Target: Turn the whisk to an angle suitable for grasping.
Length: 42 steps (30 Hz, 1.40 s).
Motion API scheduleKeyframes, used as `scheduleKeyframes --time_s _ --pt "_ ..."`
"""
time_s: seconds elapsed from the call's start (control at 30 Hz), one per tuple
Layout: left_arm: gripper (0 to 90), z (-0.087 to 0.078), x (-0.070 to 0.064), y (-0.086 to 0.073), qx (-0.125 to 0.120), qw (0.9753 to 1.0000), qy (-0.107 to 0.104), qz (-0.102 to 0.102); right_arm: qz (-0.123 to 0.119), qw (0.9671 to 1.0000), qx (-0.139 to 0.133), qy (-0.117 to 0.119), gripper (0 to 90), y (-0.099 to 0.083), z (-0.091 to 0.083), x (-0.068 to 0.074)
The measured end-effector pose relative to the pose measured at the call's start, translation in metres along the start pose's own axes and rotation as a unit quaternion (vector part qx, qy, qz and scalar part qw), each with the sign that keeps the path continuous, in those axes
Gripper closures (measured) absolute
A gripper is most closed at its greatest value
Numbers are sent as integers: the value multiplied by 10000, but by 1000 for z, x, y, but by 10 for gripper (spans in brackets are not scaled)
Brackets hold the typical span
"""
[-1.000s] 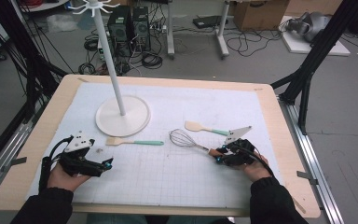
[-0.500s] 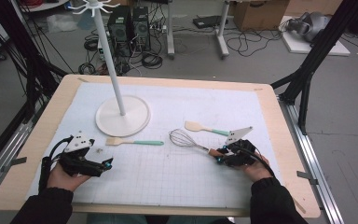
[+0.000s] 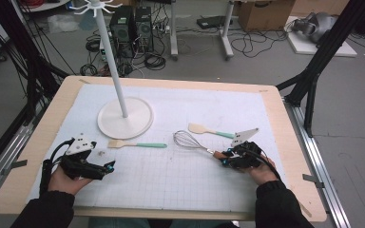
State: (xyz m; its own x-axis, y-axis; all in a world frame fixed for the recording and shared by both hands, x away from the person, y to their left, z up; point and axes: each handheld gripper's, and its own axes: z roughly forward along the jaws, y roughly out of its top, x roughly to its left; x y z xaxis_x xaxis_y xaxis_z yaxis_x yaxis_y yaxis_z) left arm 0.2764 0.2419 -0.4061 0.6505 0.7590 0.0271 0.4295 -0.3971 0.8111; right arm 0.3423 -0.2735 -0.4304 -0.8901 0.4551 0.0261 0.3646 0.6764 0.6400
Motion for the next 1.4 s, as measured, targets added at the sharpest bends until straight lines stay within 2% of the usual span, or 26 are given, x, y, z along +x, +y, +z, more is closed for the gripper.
scheduleKeyframes --time_s 0.07,0.27,0.47,0.63,0.77,1.0,1.4 --pt "17 0 0 0 -2 10000 12 4 52 9999 -32 83 702 -1 -1 -1" --pt "17 0 0 0 -1 10000 12 6 50 9999 -110 110 702 0 -3 -1" --pt "17 0 0 0 -15 10000 2 -10 21 9994 -331 46 703 1 -8 0" --pt "17 0 0 0 -22 10000 7 7 6 9990 -432 89 703 2 -11 0" --pt "17 -1 0 0 -14 10000 8 19 -63 9990 -437 111 703 5 -12 3" --pt "17 -1 0 0 -8 10000 4 26 34 9990 -433 108 703 3 -11 1" --pt "17 0 0 0 -21 10000 1 12 142 9995 -133 232 700 -1 -1 -2"
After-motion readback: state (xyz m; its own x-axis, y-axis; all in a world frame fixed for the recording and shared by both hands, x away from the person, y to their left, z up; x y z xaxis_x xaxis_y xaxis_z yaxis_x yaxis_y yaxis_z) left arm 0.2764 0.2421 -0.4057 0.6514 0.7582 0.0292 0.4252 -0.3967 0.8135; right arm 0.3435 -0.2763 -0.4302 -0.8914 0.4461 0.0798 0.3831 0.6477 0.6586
